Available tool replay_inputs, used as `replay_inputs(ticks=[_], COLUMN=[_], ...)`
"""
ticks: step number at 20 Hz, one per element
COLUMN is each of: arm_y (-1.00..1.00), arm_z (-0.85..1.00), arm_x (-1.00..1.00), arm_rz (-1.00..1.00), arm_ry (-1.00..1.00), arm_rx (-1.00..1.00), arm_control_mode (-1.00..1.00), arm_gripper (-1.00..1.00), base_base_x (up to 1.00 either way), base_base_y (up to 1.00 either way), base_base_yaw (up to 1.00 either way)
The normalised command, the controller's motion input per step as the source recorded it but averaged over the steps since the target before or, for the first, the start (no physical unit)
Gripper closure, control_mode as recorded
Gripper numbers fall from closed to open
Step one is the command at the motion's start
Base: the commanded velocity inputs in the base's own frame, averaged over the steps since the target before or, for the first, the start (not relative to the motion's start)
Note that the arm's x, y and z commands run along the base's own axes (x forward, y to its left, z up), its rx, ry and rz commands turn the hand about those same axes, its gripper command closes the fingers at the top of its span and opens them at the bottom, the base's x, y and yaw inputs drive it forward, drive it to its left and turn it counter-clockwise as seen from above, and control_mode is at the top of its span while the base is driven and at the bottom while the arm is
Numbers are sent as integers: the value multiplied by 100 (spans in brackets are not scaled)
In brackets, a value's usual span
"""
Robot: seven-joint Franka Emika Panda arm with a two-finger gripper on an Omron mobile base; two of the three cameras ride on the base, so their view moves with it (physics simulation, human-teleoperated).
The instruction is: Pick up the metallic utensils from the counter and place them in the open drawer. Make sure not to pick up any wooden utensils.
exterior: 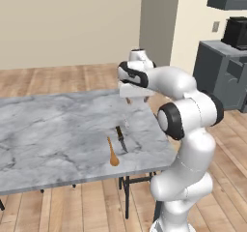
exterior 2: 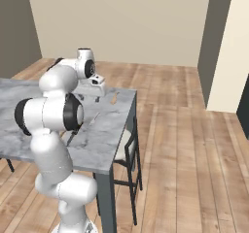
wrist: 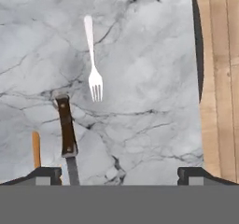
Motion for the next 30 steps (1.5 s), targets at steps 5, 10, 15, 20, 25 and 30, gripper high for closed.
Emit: replay_inputs(ticks=[5,10,15,20,25,30], arm_y=[6,18,0,0,0,0], arm_z=[-70,-62,-63,-69,-57,-17], arm_x=[11,9,0,3,4,5], arm_rz=[12,0,0,0,0,5], arm_ry=[26,18,13,-7,-24,-40], arm_rx=[-8,-2,3,9,13,19], arm_control_mode=[-100,-100,-100,-100,-100,-100], arm_gripper=[-100,-100,-100,-100,-100,-100], base_base_x=[0,0,0,0,0,0], base_base_y=[0,0,0,0,0,0], base_base_yaw=[0,0,0,0,0,0])
